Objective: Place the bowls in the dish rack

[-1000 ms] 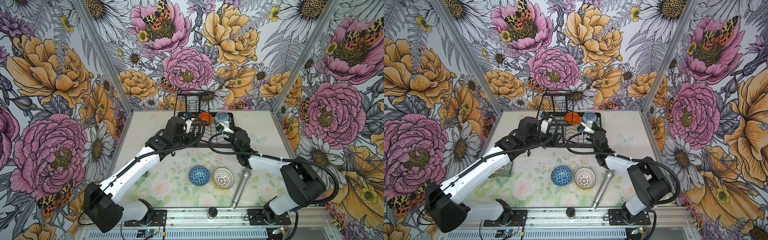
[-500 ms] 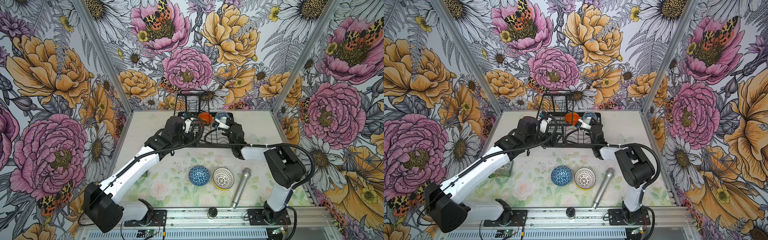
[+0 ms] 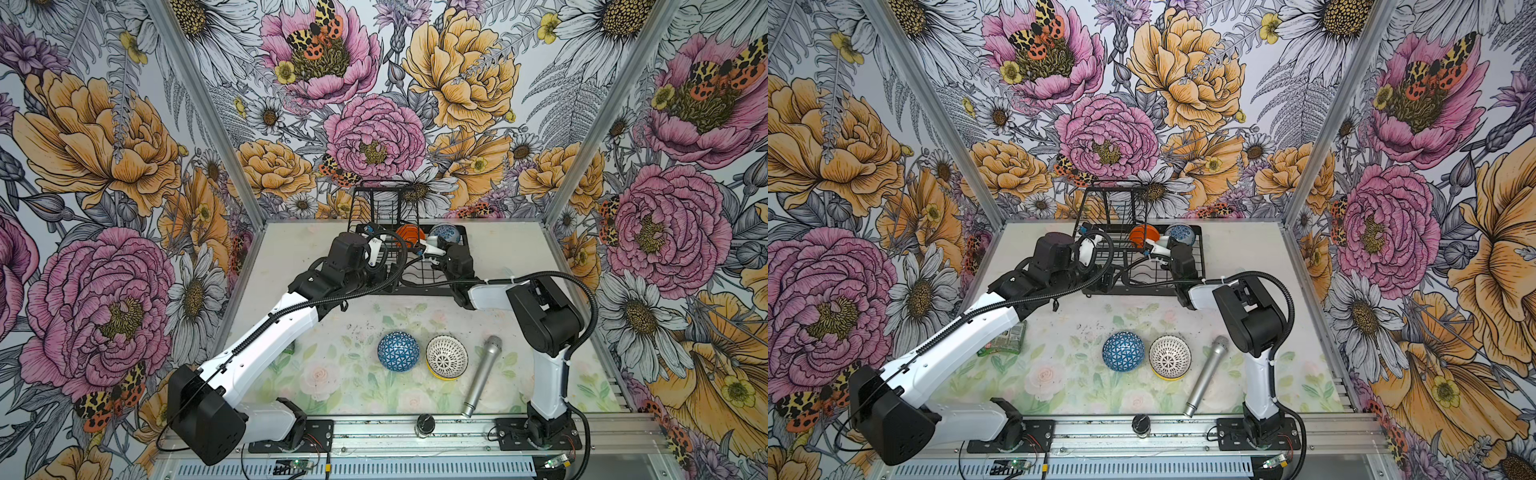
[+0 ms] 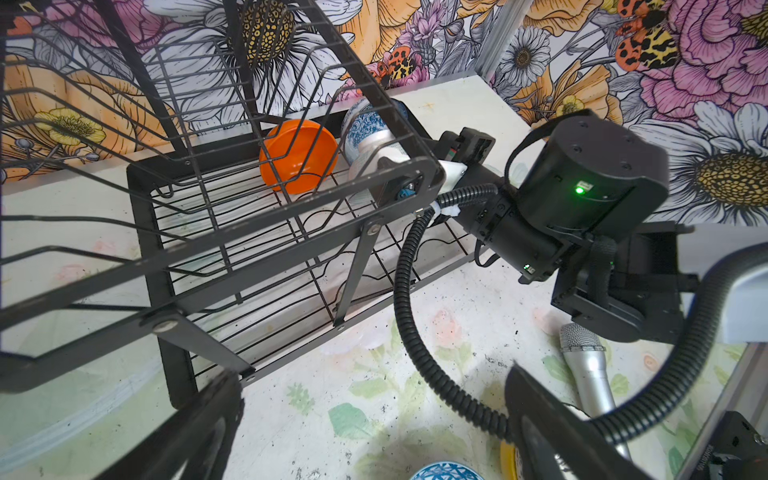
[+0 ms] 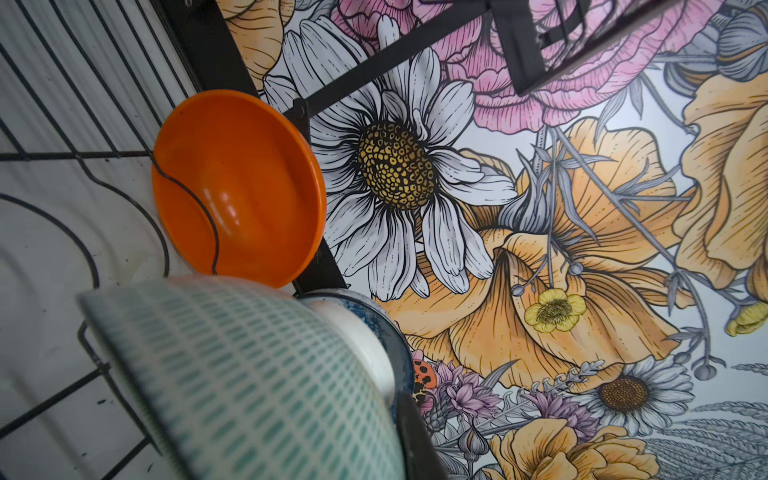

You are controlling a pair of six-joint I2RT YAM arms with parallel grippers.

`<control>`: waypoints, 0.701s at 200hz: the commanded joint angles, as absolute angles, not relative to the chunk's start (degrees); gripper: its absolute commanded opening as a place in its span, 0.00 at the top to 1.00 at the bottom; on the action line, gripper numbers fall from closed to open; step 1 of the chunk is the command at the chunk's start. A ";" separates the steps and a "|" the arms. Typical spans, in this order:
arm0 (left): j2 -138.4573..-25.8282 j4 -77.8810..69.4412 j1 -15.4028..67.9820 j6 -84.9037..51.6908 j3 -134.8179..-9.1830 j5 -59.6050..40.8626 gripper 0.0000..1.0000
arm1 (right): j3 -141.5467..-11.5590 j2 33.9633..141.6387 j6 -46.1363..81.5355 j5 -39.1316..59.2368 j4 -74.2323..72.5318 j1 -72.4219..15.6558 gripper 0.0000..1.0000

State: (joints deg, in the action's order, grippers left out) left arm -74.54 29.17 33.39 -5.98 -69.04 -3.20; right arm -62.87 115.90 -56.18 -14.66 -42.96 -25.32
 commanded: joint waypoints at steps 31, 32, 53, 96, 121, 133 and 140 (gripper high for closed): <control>-74.86 29.67 32.51 -6.02 -69.35 -4.20 0.01 | -69.08 119.57 -51.96 -11.23 -44.79 -25.40 1.00; -74.87 29.64 32.47 -6.09 -69.39 -4.25 0.01 | -69.17 119.64 -51.91 -11.20 -44.76 -25.40 1.00; -75.06 29.74 32.50 -6.11 -69.52 -4.34 0.01 | -70.90 121.13 -51.46 -10.73 -44.56 -25.38 1.00; -75.48 30.03 32.37 -5.98 -69.76 -4.35 0.01 | -73.31 123.08 -50.68 -9.31 -43.86 -25.41 1.00; -75.76 30.02 32.27 -5.98 -69.71 -4.44 0.01 | -74.39 123.65 -50.05 -8.23 -43.12 -25.49 1.00; -76.06 30.01 32.26 -5.99 -69.81 -4.56 0.01 | -74.94 124.02 -49.84 -7.87 -42.65 -25.64 1.00; -76.29 30.03 32.17 -5.98 -69.86 -4.70 0.01 | -75.24 124.27 -49.66 -7.78 -42.47 -25.73 1.00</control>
State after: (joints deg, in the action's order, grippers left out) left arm -75.66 29.85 33.06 -5.98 -69.06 -3.33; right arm -72.01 123.50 -51.86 -9.34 -40.42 -25.32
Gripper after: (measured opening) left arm 0.987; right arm 0.167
